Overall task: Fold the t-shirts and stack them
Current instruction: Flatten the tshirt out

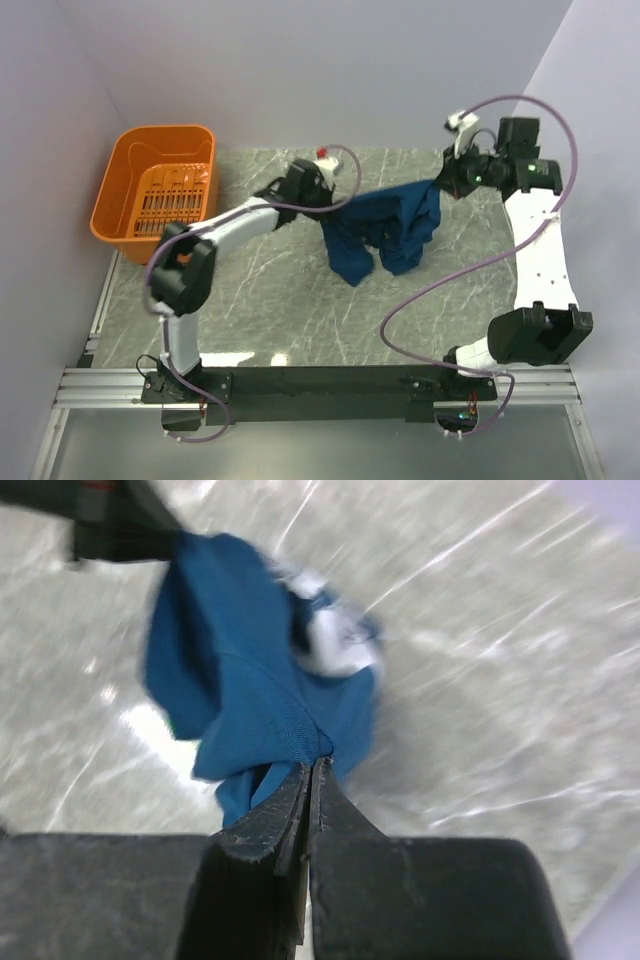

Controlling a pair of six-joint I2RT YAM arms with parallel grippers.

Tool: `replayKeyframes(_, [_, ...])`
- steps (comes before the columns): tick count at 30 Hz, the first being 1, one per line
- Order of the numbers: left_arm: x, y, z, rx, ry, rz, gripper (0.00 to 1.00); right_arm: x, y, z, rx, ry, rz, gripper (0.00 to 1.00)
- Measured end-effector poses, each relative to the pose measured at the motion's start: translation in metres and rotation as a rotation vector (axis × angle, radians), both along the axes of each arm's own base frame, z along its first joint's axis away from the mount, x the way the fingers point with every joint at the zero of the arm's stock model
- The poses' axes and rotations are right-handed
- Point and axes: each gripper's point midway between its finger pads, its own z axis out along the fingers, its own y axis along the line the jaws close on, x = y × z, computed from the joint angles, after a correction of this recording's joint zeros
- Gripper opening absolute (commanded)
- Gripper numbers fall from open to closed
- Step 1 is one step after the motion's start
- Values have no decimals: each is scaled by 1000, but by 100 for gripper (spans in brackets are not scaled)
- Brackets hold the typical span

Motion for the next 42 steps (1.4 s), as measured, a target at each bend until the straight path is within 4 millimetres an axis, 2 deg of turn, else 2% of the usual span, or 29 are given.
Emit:
replayKeyframes(1, [5, 6, 18, -4, -42, 13, 0, 6, -3, 12, 2, -32, -15, 0])
replayKeyframes(3, [15, 20, 71, -20, -160, 38, 0, 21, -8, 42, 6, -109, -42, 0])
replayKeyframes(4, [20, 27, 106, -38, -236, 50, 0, 27, -10, 55, 7, -142, -50, 0])
replayKeyframes(7, [25, 47, 208, -84, -467, 71, 0, 47, -14, 110, 25, -287, -69, 0])
replayKeyframes(8, [23, 53, 242, -100, -545, 75, 0, 51, -13, 128, 33, -336, -70, 0])
replayKeyframes(10, [13, 63, 296, -130, -675, 70, 0, 52, -11, 156, 50, -418, -60, 0])
replayKeyframes(12, [-2, 73, 330, -145, -760, 61, 0, 46, -6, 181, 64, -488, -28, 0])
replayKeyframes(14, [-19, 78, 344, -146, -811, 31, 0, 36, -1, 190, 67, -524, 19, 0])
replayKeyframes(15, [-26, 80, 340, -142, -816, 18, 0, 30, 2, 189, 63, -531, 49, 0])
replayKeyframes(16, [-34, 83, 329, -129, -801, 1, 0, 24, 5, 182, 48, -531, 85, 0])
replayKeyframes(17, [-42, 84, 304, -113, -763, -25, 2, 18, 7, 171, 35, -513, 114, 0])
replayKeyframes(18, [-45, 85, 294, -103, -742, -34, 2, 9, 9, 152, 26, -472, 146, 0])
replayKeyframes(19, [-51, 85, 268, -90, -691, -57, 4, 0, 10, 130, -7, -442, 188, 0])
replayKeyframes(21, [-66, 84, 208, -61, -554, -103, 10, -24, 10, 69, -51, -315, 260, 0])
replayKeyframes(22, [-78, 84, 173, -42, -469, -126, 24, -38, 9, 34, -74, -253, 298, 0])
replayKeyframes(23, [-89, 85, 142, -25, -388, -141, 31, -56, 7, -4, -90, -155, 325, 3])
replayKeyframes(24, [-104, 86, 109, -11, -299, -152, 51, -73, 5, -41, -112, -70, 350, 9])
replayKeyframes(25, [-121, 89, 80, 4, -213, -166, 62, -88, 1, -69, -129, 2, 367, 31])
replayKeyframes(27, [-157, 95, 39, 18, -66, -170, 72, -130, -7, -129, -164, 182, 401, 48])
replayKeyframes(28, [-171, 99, 29, 19, -19, -168, 80, -148, -10, -147, -179, 242, 415, 59])
replayKeyframes(30, [-190, 105, 30, 0, 15, -151, 88, -167, -13, -161, -200, 289, 418, 68])
replayKeyframes(31, [-192, 108, 41, -22, -4, -130, 89, -168, -14, -159, -209, 277, 410, 70])
replayKeyframes(34, [-184, 114, 77, -84, -98, -55, 93, -151, -14, -145, -213, 200, 335, 70])
replayKeyframes(36, [-175, 115, 91, -107, -133, -10, 93, -132, -14, -136, -187, 178, 275, 70])
replayKeyframes(38, [-162, 113, 94, -116, -123, 36, 92, -105, -12, -128, -136, 182, 208, 70])
replayKeyframes(42, [-132, 103, 65, -94, -2, 128, 87, -34, -3, -130, -74, 233, 104, 68])
